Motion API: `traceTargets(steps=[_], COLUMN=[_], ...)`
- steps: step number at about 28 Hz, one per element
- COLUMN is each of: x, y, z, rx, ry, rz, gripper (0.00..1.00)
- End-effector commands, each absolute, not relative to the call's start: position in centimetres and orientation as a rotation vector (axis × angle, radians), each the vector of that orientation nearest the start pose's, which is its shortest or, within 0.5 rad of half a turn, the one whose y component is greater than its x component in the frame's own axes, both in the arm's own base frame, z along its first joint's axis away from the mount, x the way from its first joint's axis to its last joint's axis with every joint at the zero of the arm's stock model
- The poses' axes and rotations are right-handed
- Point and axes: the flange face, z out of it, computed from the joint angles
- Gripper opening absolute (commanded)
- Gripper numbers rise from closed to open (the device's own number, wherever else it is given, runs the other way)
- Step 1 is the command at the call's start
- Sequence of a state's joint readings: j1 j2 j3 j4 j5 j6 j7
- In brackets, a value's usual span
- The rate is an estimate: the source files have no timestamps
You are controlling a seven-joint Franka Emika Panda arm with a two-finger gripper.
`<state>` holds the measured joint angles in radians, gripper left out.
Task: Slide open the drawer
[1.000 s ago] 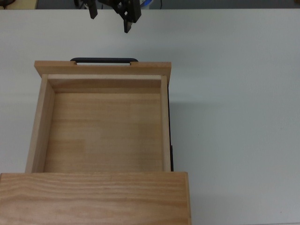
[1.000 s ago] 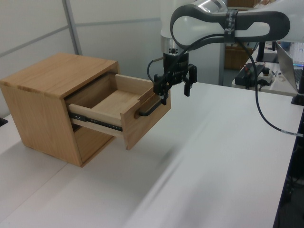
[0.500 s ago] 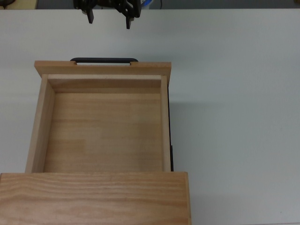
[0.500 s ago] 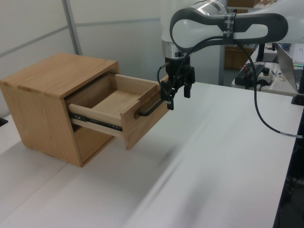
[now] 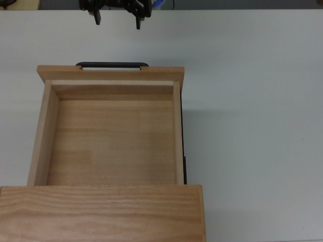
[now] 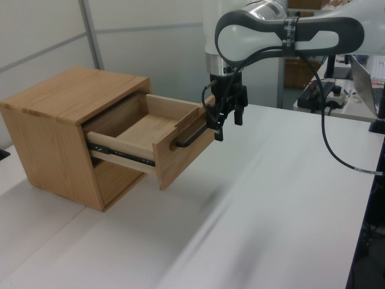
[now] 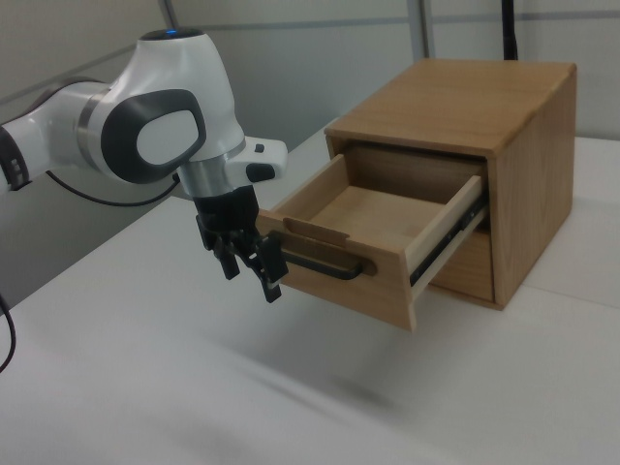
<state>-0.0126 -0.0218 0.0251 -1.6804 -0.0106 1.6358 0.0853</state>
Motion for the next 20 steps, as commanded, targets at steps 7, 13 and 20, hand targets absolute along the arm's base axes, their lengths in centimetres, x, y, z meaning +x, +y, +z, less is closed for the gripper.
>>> traceTargets(steps=[7,13,20], x=[54.9,54.7,55.1], y=[-0.8,-0.9,-0.2], z=[61.0,60.9,60.3], rx=[-3.174,-3.184,-3.183], ry=[0.108,0.099,0.05], rz=[0.042,0.069,0.086], gripper=[1.0,1.0,1.0])
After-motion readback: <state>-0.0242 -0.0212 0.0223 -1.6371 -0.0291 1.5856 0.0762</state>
